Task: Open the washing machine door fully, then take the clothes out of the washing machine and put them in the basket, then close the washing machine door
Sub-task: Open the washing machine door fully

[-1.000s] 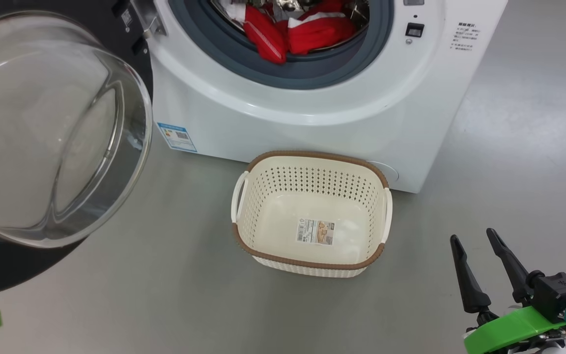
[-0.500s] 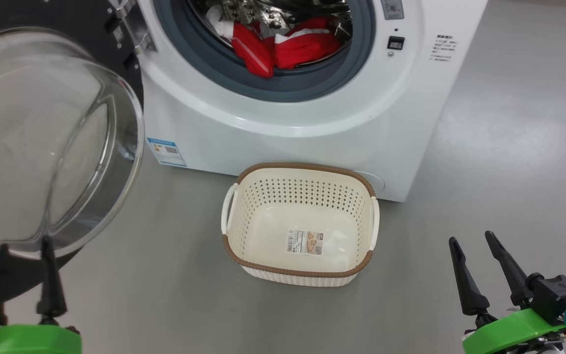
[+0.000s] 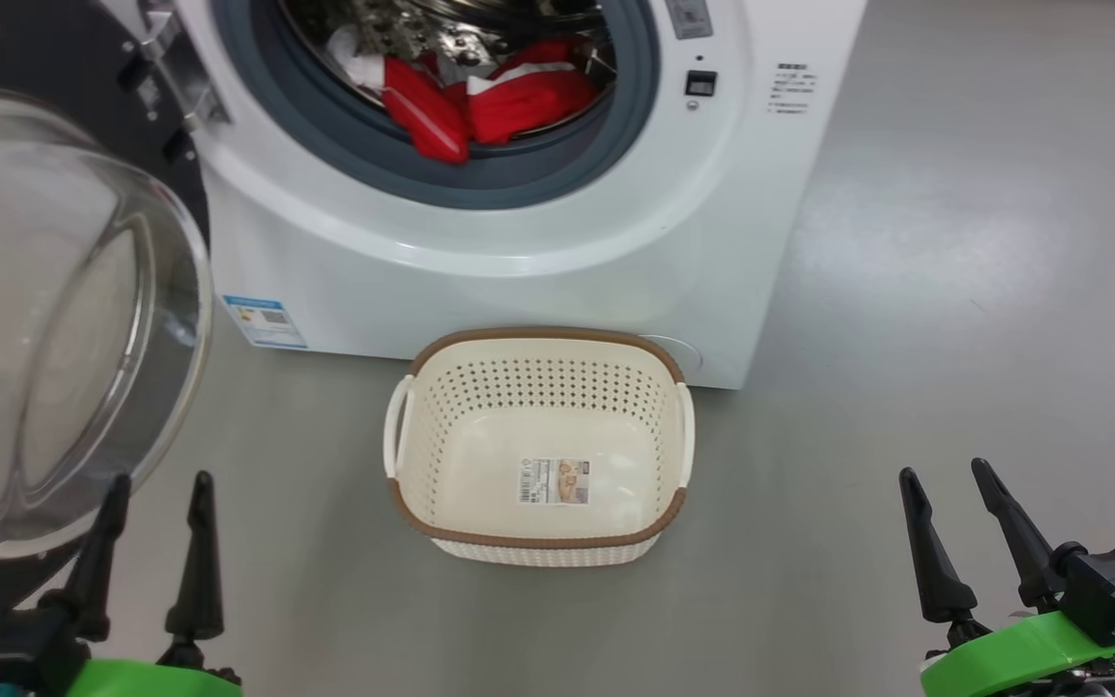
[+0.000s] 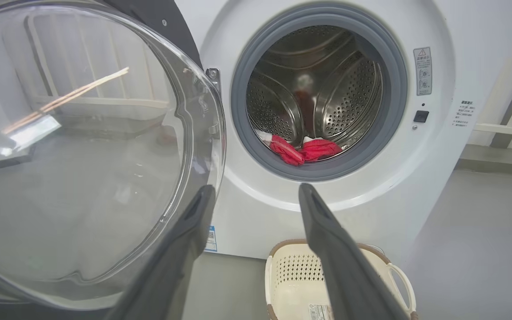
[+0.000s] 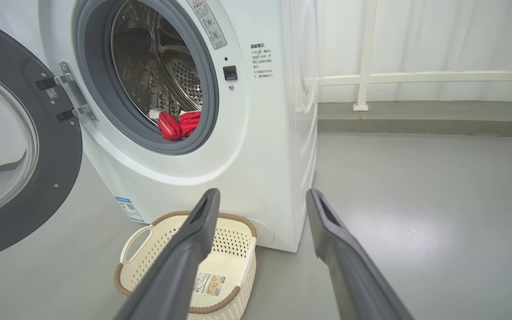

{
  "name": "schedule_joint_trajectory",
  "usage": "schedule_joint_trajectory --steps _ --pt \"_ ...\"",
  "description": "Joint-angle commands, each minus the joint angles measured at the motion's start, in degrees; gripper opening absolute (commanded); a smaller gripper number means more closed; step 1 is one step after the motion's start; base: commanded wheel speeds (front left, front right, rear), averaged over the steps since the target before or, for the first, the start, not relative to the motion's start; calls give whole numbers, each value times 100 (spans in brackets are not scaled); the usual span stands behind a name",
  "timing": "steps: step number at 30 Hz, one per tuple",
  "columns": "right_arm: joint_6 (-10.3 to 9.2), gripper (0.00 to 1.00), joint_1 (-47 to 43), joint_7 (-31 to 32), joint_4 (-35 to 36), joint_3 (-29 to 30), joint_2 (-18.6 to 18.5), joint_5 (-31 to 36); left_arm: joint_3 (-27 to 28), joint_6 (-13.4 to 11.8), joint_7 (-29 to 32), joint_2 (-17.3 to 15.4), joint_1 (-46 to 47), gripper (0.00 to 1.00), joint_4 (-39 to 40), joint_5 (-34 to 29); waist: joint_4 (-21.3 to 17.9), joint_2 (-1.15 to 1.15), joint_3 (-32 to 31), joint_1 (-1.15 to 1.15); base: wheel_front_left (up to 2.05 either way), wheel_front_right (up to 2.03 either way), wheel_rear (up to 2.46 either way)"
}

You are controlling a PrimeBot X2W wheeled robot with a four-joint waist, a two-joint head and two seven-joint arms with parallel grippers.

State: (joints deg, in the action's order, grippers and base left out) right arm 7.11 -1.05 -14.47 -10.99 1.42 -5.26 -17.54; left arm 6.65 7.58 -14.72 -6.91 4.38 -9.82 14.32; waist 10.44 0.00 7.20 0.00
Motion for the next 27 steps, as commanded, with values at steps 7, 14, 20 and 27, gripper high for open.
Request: schedule_joint_trajectory --steps 7,14,20,27 --pt "37 100 98 -52 168 -18 -20 18 -220 -9 -28 -241 -45 100 369 163 -380 0 55 0 0 0 0" --pt "37 100 87 -52 197 55 5 13 -453 -9 -28 -277 -88 100 466 271 -524 0 72 0 0 0 0" --pt "37 100 79 -52 234 101 26 21 -597 -9 -28 -251 -106 100 502 361 -633 0 97 0 0 0 0" --pt "37 100 79 -52 252 153 37 29 -717 -9 -28 -261 -89 100 510 430 -676 0 120 0 0 0 0"
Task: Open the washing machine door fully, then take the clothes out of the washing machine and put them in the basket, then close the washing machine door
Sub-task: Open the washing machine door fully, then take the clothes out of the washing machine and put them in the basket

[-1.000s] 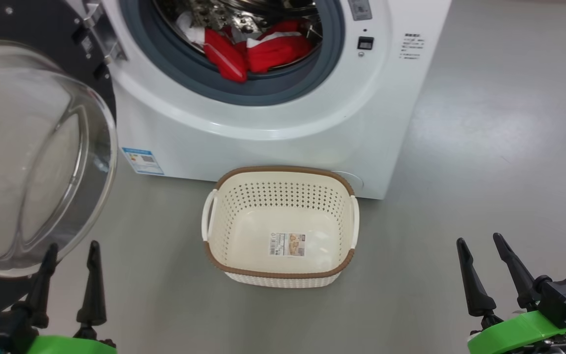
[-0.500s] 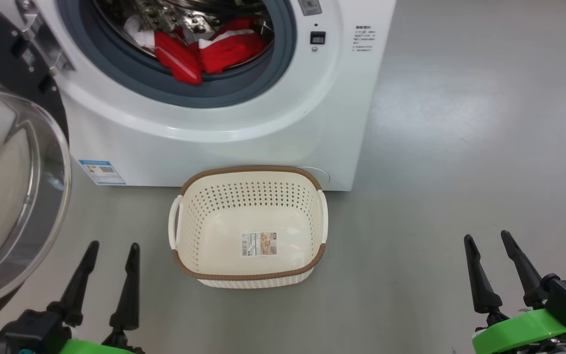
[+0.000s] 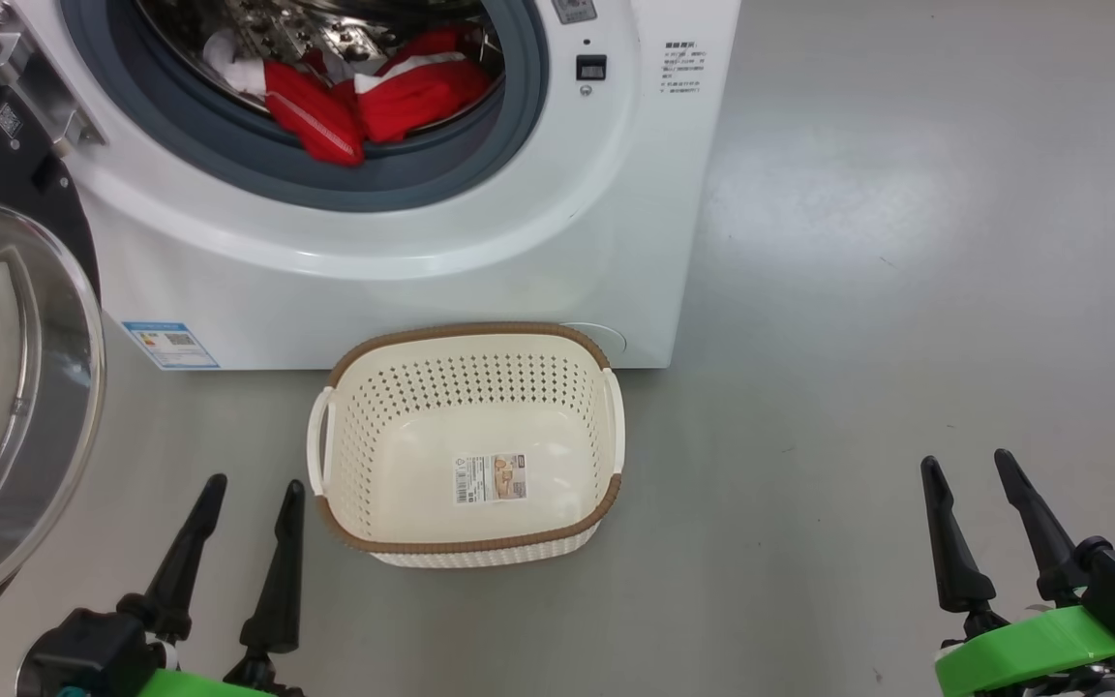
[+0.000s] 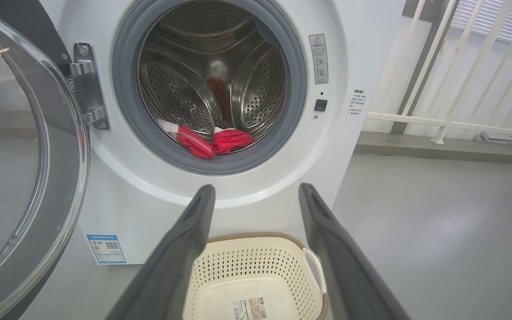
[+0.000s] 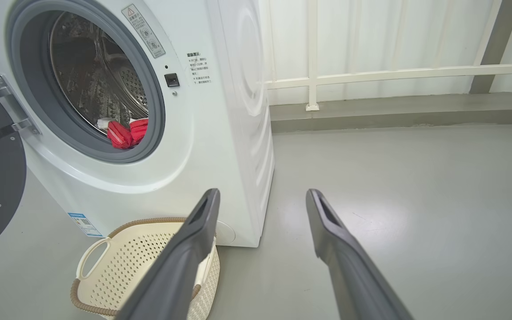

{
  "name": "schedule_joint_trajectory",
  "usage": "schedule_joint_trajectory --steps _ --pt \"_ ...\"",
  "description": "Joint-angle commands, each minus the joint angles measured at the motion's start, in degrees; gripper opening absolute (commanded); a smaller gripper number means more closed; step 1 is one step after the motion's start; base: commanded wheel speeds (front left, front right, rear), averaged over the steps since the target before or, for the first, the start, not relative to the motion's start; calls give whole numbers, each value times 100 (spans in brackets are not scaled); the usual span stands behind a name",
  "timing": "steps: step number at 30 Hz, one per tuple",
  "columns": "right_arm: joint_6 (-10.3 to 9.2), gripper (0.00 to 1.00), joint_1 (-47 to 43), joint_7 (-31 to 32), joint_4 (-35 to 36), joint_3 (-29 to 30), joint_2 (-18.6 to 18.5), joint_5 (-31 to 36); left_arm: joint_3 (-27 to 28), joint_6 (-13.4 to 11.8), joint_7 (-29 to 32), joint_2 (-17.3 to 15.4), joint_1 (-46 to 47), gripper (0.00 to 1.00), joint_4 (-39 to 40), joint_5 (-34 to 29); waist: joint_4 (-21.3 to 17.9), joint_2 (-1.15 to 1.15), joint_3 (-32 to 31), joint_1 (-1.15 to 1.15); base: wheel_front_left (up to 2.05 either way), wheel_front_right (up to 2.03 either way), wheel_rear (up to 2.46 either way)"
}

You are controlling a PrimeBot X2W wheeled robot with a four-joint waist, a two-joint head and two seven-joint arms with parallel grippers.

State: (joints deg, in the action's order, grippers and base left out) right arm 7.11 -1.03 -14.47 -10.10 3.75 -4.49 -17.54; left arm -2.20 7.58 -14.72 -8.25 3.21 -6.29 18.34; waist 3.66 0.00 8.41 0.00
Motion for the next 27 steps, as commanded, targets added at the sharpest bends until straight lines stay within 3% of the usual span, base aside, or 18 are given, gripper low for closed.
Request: schedule_joint_trajectory --steps 1,27 --pt "37 100 76 -52 164 -72 -39 30 164 -9 -28 -131 35 100 158 37 4 0 -1 0 0 0 0" --pt "37 100 125 -52 182 -88 -38 61 168 -9 -28 -198 147 100 311 116 55 0 66 0 5 -6 1"
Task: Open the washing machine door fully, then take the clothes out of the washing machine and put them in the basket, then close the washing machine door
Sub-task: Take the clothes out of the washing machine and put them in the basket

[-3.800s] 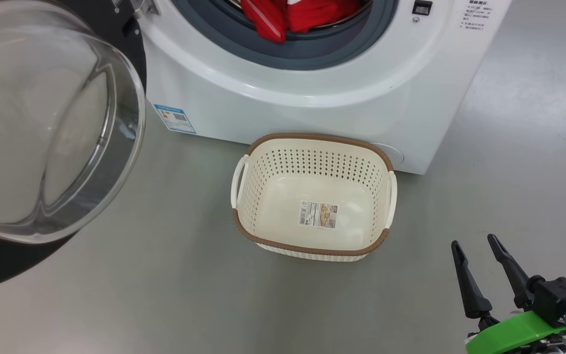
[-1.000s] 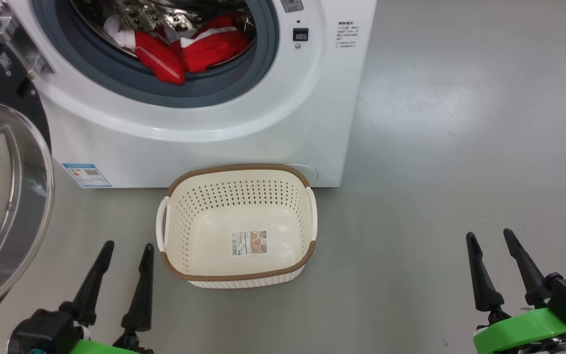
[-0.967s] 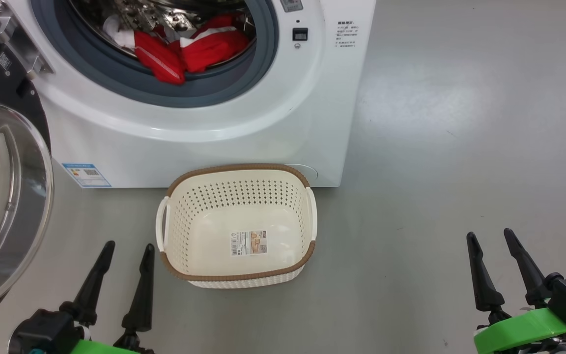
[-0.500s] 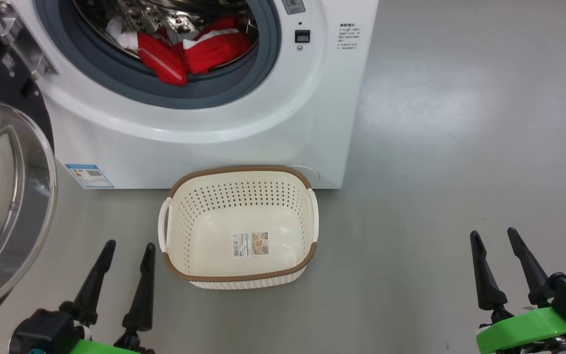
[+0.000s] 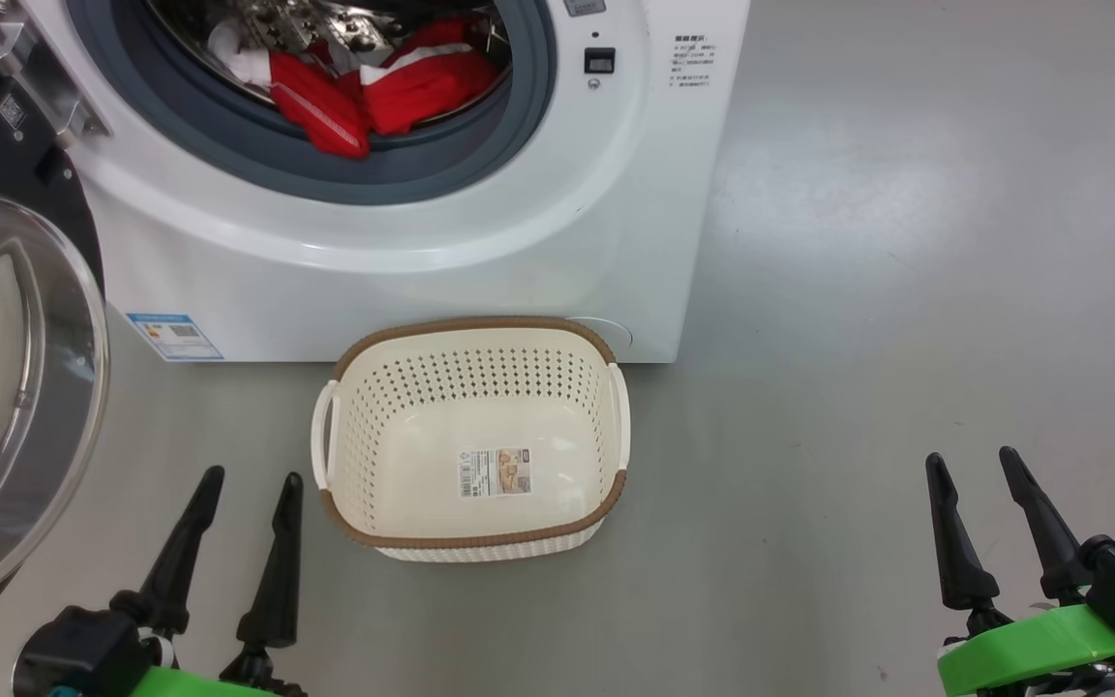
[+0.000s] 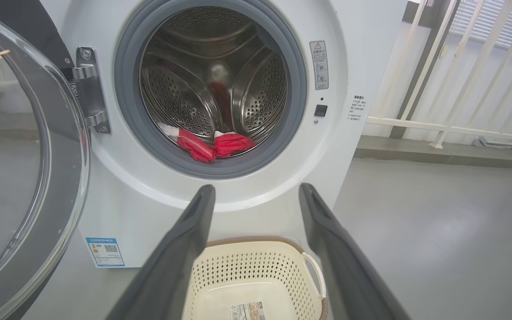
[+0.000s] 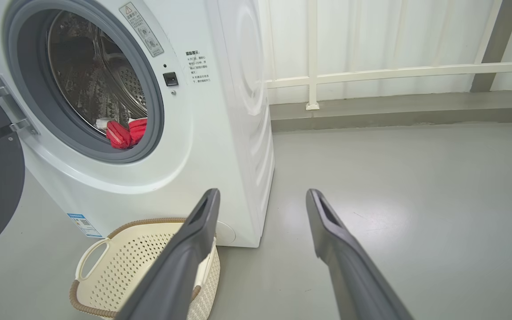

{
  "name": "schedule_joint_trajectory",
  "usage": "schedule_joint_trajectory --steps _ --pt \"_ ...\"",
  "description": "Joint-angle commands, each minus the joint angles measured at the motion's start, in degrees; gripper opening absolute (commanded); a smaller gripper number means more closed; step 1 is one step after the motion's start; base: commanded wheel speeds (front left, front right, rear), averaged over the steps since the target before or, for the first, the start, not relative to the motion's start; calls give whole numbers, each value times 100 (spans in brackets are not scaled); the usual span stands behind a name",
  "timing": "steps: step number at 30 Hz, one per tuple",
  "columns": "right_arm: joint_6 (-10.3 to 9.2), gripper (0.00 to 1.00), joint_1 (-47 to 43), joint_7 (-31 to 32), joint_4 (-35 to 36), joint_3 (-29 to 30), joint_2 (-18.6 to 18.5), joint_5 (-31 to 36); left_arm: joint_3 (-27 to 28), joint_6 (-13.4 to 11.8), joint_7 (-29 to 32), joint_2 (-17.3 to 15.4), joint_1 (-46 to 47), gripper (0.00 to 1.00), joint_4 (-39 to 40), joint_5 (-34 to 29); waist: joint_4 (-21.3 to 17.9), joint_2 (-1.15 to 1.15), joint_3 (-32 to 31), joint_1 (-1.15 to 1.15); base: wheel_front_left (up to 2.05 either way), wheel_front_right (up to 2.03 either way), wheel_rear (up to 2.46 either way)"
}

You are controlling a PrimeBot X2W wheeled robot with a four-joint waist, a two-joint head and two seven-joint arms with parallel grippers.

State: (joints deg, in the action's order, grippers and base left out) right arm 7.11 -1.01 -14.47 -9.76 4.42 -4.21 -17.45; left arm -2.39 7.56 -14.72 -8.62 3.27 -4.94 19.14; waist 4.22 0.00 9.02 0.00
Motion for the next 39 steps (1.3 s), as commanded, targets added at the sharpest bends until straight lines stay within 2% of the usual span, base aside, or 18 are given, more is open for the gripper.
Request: schedule_joint_trajectory --steps 1,21,39 --pt "37 100 127 -52 147 -158 -65 52 186 -8 -28 -167 148 100 180 45 -2 0 9 0 67 -72 4" --pt "37 100 123 -52 129 -189 -84 49 263 -8 -28 -152 216 100 74 45 16 0 3 0 119 -123 4" --pt "37 100 111 -52 116 -209 -108 62 137 -8 -28 -185 150 100 114 182 48 0 -4 0 11 -11 0"
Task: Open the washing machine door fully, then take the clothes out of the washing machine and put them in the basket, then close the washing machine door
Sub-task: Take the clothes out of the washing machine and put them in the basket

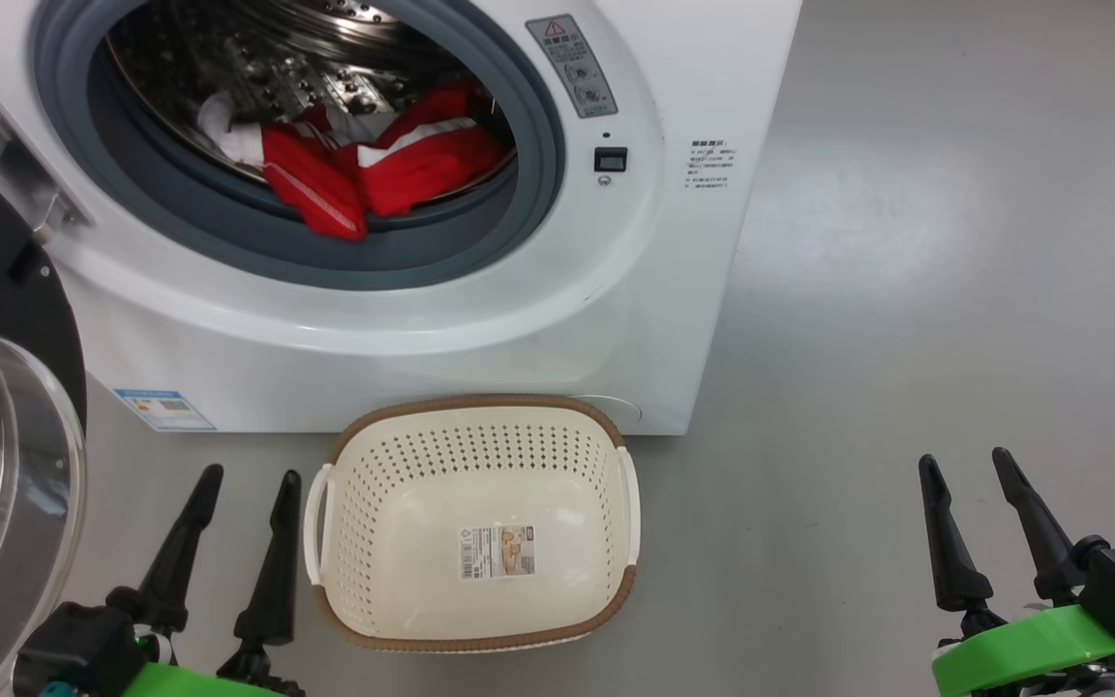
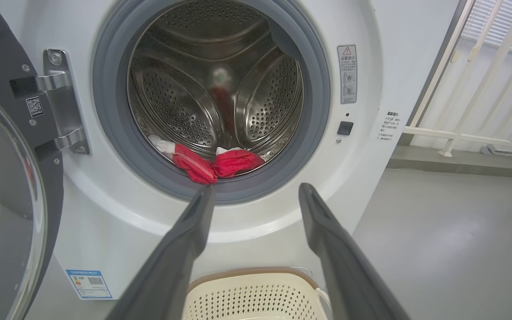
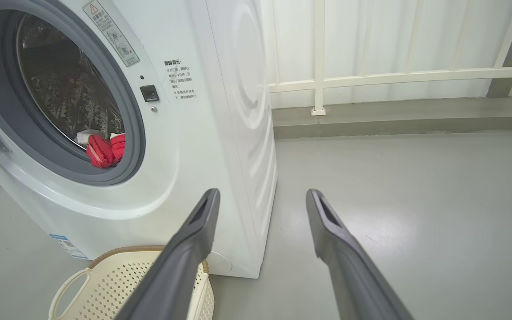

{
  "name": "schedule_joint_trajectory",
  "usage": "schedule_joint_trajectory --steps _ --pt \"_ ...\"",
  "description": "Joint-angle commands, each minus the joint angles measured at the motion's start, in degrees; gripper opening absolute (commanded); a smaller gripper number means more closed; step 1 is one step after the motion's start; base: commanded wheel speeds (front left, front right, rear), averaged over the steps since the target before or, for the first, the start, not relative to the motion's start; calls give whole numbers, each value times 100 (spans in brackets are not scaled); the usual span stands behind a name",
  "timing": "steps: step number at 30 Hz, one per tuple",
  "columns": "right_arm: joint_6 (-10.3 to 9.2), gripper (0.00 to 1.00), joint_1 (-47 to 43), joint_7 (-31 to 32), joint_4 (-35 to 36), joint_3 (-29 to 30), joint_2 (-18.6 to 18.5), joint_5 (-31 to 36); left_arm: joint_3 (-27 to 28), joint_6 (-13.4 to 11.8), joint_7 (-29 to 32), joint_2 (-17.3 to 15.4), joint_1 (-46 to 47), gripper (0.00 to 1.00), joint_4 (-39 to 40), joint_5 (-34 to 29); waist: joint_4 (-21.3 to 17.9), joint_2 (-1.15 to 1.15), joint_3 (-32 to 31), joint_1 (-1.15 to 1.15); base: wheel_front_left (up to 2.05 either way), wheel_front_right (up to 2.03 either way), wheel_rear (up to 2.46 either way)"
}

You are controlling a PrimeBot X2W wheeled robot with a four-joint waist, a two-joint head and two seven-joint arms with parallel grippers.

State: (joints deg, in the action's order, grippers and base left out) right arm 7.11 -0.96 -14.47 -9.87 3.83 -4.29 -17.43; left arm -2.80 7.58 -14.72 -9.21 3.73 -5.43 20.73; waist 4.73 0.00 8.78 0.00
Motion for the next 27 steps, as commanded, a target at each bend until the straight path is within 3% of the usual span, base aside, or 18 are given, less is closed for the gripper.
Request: schedule_joint_trajectory --steps 1,11,17,27 --pt "37 100 114 -52 131 -153 -100 59 172 -9 -28 -130 107 100 156 25 -7 0 40 0 0 0 0" --pt "37 100 290 -52 204 -135 -71 77 -21 -9 -28 -245 679 100 -242 -119 -86 0 458 0 0 0 0" --pt "37 100 543 -52 275 -150 -24 115 -225 -9 -28 -326 1741 100 -824 -232 -165 0 967 0 0 0 0" --pt "37 100 990 -52 374 -124 84 124 -288 -9 -28 -405 3785 100 -2498 -228 -464 0 1775 0 0 0 0"
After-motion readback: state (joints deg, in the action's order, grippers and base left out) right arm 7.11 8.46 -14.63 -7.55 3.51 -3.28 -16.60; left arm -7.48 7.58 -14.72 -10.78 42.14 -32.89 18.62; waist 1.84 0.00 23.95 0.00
